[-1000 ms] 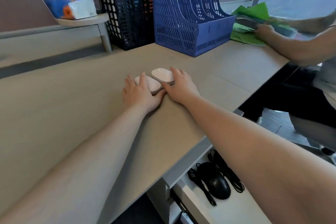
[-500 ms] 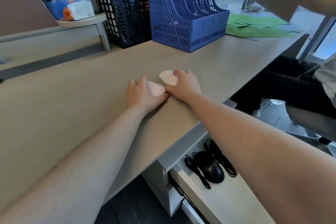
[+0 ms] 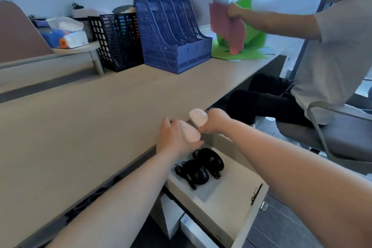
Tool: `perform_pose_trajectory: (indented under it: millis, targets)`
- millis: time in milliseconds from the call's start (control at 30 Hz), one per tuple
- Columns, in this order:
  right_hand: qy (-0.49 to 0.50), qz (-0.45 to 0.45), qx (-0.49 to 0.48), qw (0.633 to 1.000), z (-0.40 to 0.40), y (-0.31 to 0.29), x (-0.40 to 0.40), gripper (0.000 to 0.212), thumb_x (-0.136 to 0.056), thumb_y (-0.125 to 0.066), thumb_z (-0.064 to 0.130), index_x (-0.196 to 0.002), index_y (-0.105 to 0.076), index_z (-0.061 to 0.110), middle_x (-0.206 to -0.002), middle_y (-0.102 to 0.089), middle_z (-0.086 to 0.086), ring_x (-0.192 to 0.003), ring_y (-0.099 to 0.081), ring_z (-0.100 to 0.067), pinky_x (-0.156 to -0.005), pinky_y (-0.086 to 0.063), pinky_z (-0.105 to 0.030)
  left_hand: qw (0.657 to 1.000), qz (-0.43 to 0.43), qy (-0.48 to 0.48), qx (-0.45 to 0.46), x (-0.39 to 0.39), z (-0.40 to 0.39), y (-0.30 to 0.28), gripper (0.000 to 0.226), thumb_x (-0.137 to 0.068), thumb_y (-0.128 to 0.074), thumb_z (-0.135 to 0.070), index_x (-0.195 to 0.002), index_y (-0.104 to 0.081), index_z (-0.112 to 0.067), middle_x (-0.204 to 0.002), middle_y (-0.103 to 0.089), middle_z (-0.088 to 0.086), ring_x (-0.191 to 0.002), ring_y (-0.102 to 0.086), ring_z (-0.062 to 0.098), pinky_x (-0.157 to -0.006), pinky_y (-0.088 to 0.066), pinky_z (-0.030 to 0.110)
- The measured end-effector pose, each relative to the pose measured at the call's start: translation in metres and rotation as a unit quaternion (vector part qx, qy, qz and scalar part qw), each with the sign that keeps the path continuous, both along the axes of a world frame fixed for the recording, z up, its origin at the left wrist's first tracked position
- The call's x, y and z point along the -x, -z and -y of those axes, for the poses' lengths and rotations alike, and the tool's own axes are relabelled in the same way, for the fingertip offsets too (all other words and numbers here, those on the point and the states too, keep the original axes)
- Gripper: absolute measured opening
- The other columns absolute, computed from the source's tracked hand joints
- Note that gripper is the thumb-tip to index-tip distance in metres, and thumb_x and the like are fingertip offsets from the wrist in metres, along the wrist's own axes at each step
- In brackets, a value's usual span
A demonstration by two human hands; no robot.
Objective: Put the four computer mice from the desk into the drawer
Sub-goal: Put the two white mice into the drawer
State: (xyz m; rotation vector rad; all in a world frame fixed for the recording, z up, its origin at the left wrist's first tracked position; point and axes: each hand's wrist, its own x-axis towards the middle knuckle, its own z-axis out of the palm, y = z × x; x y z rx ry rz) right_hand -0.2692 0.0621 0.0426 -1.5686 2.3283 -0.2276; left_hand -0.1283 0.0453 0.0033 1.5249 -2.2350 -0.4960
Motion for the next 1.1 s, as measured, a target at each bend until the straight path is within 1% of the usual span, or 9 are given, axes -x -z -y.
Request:
perform_pose_trajectory:
  millis: [133, 200, 300, 467, 533, 633, 733, 833, 1100]
  targets:
    - [0.003, -0.039, -0.072, 0.997, -0.039, 0.021, 0.022, 0.037, -0.081, -0.065, 0.033, -0.102, -0.054, 0.005, -0.095, -0.052, -0.007, -0.091, -0.054, -0.024, -0.074, -0.043, -0.030, 0.999, 0.015, 0.036, -0.029, 0.027, -0.032, 0.015, 0.097, -0.058, -0.074, -0.062, -0.131, -0.038, -0.010, -0.129, -0.034, 0.005, -0.128, -0.035, 0.024, -0.095, -0.043, 0.035]
    - [0.016, -0.036, -0.103, 0.994, -0.053, 0.038, 0.031, 0.034, -0.080, -0.066, 0.027, -0.105, -0.056, 0.005, -0.090, -0.051, -0.005, -0.087, -0.054, -0.022, -0.072, -0.044, -0.029, 0.997, 0.030, 0.047, -0.046, 0.039, -0.044, 0.029, 0.092, -0.060, -0.073, -0.060, -0.130, -0.039, -0.010, -0.129, -0.034, 0.004, -0.127, -0.035, 0.023, -0.091, -0.044, 0.034]
    - [0.024, -0.040, -0.146, 0.988, -0.066, 0.066, 0.044, 0.020, -0.078, -0.066, 0.026, -0.085, -0.057, 0.010, -0.076, -0.050, -0.001, -0.080, -0.052, -0.020, -0.066, -0.043, -0.027, 0.992, 0.078, 0.068, -0.079, 0.051, -0.062, 0.056, 0.091, -0.061, -0.069, -0.063, -0.129, -0.037, -0.011, -0.127, -0.033, 0.005, -0.124, -0.037, 0.023, -0.089, -0.046, 0.036]
    - [0.011, -0.055, -0.220, 0.974, -0.074, 0.103, 0.060, 0.046, -0.082, -0.067, 0.031, -0.119, -0.060, 0.006, -0.111, -0.064, -0.008, -0.090, -0.055, -0.022, -0.083, -0.052, -0.031, 0.980, 0.130, 0.083, -0.125, 0.063, -0.081, 0.098, 0.087, -0.061, -0.073, -0.059, -0.126, -0.041, -0.011, -0.125, -0.034, 0.006, -0.118, -0.037, 0.025, -0.094, -0.042, 0.034]
    - [0.012, -0.058, -0.236, 0.970, -0.073, 0.119, 0.063, 0.047, -0.079, -0.070, 0.031, -0.118, -0.062, 0.006, -0.106, -0.064, -0.009, -0.091, -0.058, -0.024, -0.089, -0.054, -0.035, 0.977, 0.140, 0.084, -0.134, 0.067, -0.085, 0.112, 0.089, -0.061, -0.074, -0.060, -0.128, -0.040, -0.012, -0.128, -0.034, 0.007, -0.120, -0.037, 0.026, -0.096, -0.042, 0.035]
    - [0.008, -0.050, -0.245, 0.968, -0.071, 0.137, 0.065, 0.043, -0.076, -0.072, 0.029, -0.111, -0.065, 0.004, -0.096, -0.060, -0.009, -0.085, -0.056, -0.025, -0.086, -0.055, -0.035, 0.976, 0.147, 0.079, -0.139, 0.074, -0.087, 0.127, 0.087, -0.064, -0.073, -0.059, -0.130, -0.040, -0.013, -0.131, -0.035, 0.010, -0.122, -0.036, 0.028, -0.099, -0.041, 0.036]
    - [0.007, -0.036, -0.243, 0.969, -0.068, 0.151, 0.066, 0.046, -0.074, -0.074, 0.026, -0.113, -0.060, 0.005, -0.102, -0.061, -0.010, -0.089, -0.058, -0.026, -0.085, -0.055, -0.035, 0.975, 0.174, 0.072, -0.117, 0.079, -0.087, 0.137, 0.085, -0.063, -0.073, -0.062, -0.128, -0.043, -0.016, -0.129, -0.039, 0.010, -0.121, -0.036, 0.029, -0.099, -0.038, 0.036]
    - [0.002, -0.032, -0.260, 0.965, -0.065, 0.162, 0.066, 0.052, -0.073, -0.073, 0.025, -0.118, -0.054, 0.006, -0.115, -0.061, -0.010, -0.103, -0.063, -0.029, -0.087, -0.056, -0.036, 0.971, 0.202, 0.069, -0.108, 0.082, -0.086, 0.146, 0.090, -0.059, -0.073, -0.065, -0.130, -0.041, -0.018, -0.129, -0.041, 0.009, -0.122, -0.034, 0.029, -0.099, -0.037, 0.037]
    - [-0.013, -0.051, -0.304, 0.951, -0.057, 0.181, 0.067, 0.068, -0.065, -0.080, 0.036, -0.119, -0.049, 0.009, -0.118, -0.061, -0.011, -0.104, -0.062, -0.033, -0.091, -0.056, -0.043, 0.958, 0.247, 0.083, -0.122, 0.089, -0.080, 0.161, 0.100, -0.053, -0.076, -0.068, -0.132, -0.036, -0.022, -0.129, -0.037, 0.007, -0.122, -0.032, 0.027, -0.095, -0.035, 0.037]
